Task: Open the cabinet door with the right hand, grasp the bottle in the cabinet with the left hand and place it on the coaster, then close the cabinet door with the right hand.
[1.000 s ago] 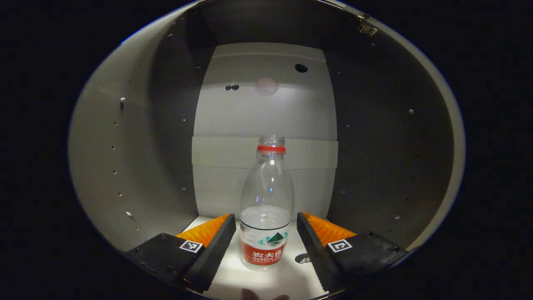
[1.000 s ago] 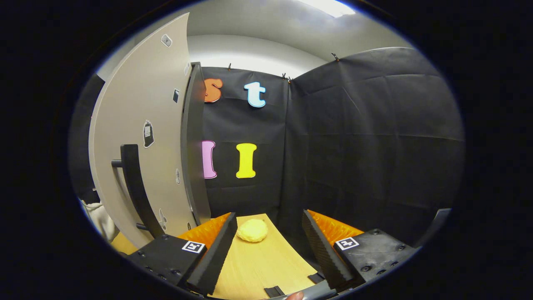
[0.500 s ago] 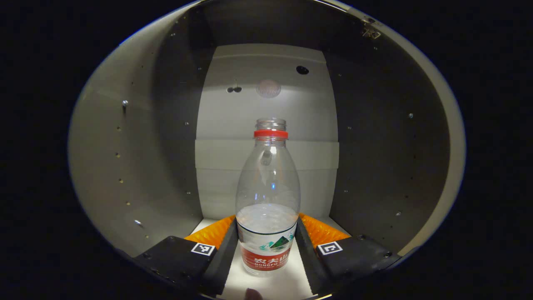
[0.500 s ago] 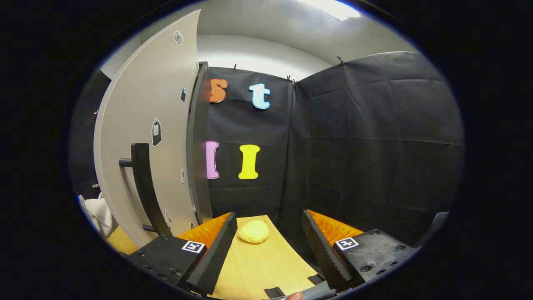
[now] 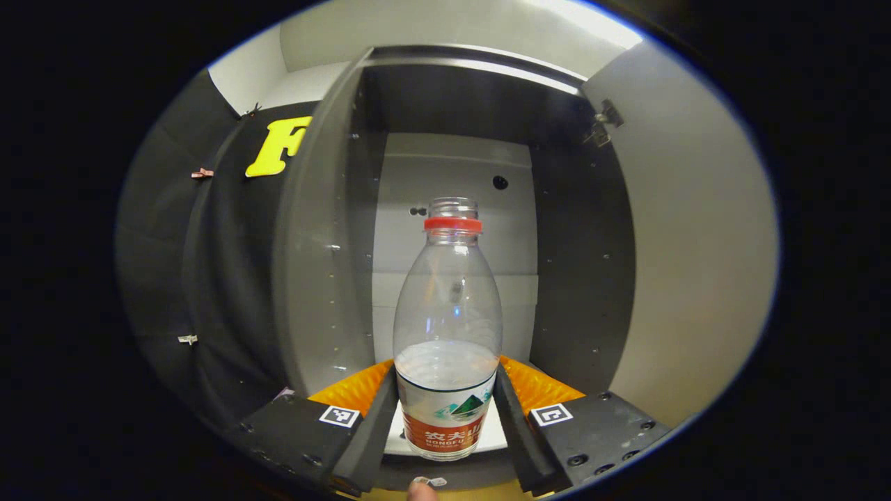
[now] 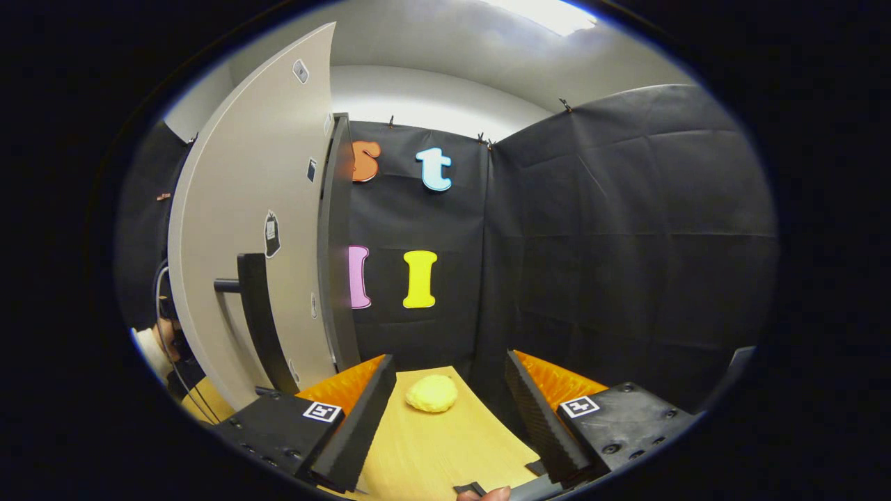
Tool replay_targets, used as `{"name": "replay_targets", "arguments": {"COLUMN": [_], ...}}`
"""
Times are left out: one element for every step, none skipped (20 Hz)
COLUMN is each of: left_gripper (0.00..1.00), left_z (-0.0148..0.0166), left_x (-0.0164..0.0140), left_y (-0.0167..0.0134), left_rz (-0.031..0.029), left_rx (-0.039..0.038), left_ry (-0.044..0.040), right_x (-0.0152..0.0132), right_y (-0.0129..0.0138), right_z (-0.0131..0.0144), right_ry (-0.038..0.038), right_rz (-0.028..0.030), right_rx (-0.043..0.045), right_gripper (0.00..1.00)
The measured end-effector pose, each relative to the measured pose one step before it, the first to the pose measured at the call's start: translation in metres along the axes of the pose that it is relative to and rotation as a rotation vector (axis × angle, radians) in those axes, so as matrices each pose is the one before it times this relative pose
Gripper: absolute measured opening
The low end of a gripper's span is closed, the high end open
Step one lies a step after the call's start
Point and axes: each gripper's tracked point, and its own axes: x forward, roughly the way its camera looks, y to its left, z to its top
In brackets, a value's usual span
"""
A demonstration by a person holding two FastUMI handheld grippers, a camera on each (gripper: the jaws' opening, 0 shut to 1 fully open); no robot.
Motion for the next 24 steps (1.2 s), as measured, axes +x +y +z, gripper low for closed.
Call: {"name": "replay_targets", "arguments": {"left_gripper": [0.75, 0.75, 0.74, 0.74, 0.74, 0.74, 0.74, 0.75, 0.75, 0.75, 0.75, 0.75, 0.75, 0.75, 0.75, 0.75, 0.75, 0.75, 0.75, 0.75, 0.75, 0.75, 0.75, 0.75], "left_z": [-0.00096, -0.00438, -0.00478, -0.00511, -0.00872, -0.00892, -0.01219, -0.01291, -0.01393, -0.01509, -0.01656, -0.01827, -0.01690, -0.02058, -0.01989, -0.02190, -0.01856, -0.01856, -0.01577, -0.01460, -0.01196, -0.01454, -0.01332, -0.01493], "left_x": [-0.01611, -0.01541, -0.01582, -0.01203, -0.01422, -0.01250, -0.01295, -0.01230, -0.01132, -0.01036, -0.01063, -0.00971, -0.00916, -0.00642, -0.00486, -0.00659, -0.00484, -0.00401, -0.00248, -0.00391, -0.00146, -0.00122, -0.00036, 0.00160], "left_y": [0.00603, 0.00721, 0.00668, 0.00582, 0.00492, 0.00607, 0.00584, 0.00498, 0.00539, 0.00606, 0.00679, 0.00635, 0.00520, 0.00451, 0.00397, 0.00464, 0.00302, 0.00054, 0.00156, 0.00319, 0.00185, 0.00079, 0.00012, -0.00098], "left_rz": [0.00525, 0.00836, 0.00445, 0.00567, -0.00209, 0.00394, 0.00252, 0.00480, 0.00142, 0.00611, 0.01228, 0.00756, 0.00841, -0.00187, -0.00243, -0.00167, -0.00701, -0.01462, -0.00638, -0.00446, -0.00268, -0.00275, -0.00522, -0.00539], "left_rx": [0.00971, 0.00736, 0.00482, -0.00072, -0.00659, -0.00725, -0.00748, -0.00753, -0.00898, -0.00534, -0.00213, -0.00081, -0.00192, -0.00903, -0.00914, -0.00126, 0.00537, 0.00098, -0.00738, -0.01146, -0.00498, 0.00245, 0.00703, 0.01166], "left_ry": [0.00134, 0.00360, 0.00409, 0.00200, 0.00591, 0.00555, 0.00839, 0.00789, 0.00815, 0.00882, 0.01022, 0.00407, 0.00285, 0.00466, 0.01233, 0.01037, 0.00988, 0.00585, 0.00063, -0.00449, -0.00148, 0.00303, 0.00633, 0.01758], "right_x": [0.00009, -0.00135, -0.00142, -0.00062, -0.00001, -0.00031, -0.00073, -0.00182, -0.00128, -0.00194, -0.00111, 0.00025, 0.00035, -0.00039, 0.00062, 0.00080, 0.00130, 0.00116, 0.00211, 0.00083, -0.00134, 0.00074, 0.00021, 0.00102], "right_y": [0.00197, 0.00324, 0.00416, 0.00252, 0.00188, 0.00094, 0.00250, 0.00378, 0.00545, 0.00458, 0.00267, 0.00212, 0.00185, 0.00281, 0.00261, 0.00144, 0.00120, 0.00077, -0.00134, -0.00104, -0.00198, -0.00059, 0.00022, -0.00066], "right_z": [-0.00261, -0.00154, 0.00326, 0.00416, 0.00234, 0.00222, 0.00242, 0.00334, 0.00333, 0.00327, 0.00202, 0.00304, 0.00232, 0.00146, 0.00009, 0.00083, 0.00126, 0.00216, 0.00288, 0.00253, 0.00037, 0.00176, 0.00044, -0.00116], "right_ry": [0.01082, 0.01088, -0.00745, -0.01051, -0.00952, -0.00884, -0.01165, -0.01091, -0.01242, -0.01118, -0.01275, -0.00886, -0.00740, -0.00378, -0.00102, -0.00201, -0.00099, -0.00429, -0.00861, -0.00696, -0.00822, -0.00630, -0.00079, 0.00523], "right_rz": [0.00680, 0.01087, 0.00752, 0.00250, 0.00201, -0.00425, 0.00279, 0.00580, 0.00992, 0.00379, -0.00074, -0.00193, -0.00142, 0.00179, -0.00061, -0.00130, -0.00163, -0.00365, -0.00911, -0.00766, -0.00680, -0.00615, -0.00448, -0.00294], "right_rx": [-0.00454, 0.01392, 0.02365, 0.02235, 0.01378, 0.00051, -0.00620, -0.00874, -0.00659, -0.00597, -0.00640, -0.00660, -0.00798, -0.00644, -0.00365, -0.00067, 0.00198, 0.00083, -0.00336, -0.00680, -0.00891, -0.00855, -0.00280, 0.00266], "right_gripper": [0.98, 0.98, 0.98, 0.98, 0.98, 0.98, 0.98, 0.98, 0.98, 0.98, 0.98, 0.98, 0.98, 0.98, 0.98, 0.98, 0.97, 0.97, 0.96, 0.96, 0.96, 0.96, 0.96, 0.96]}}
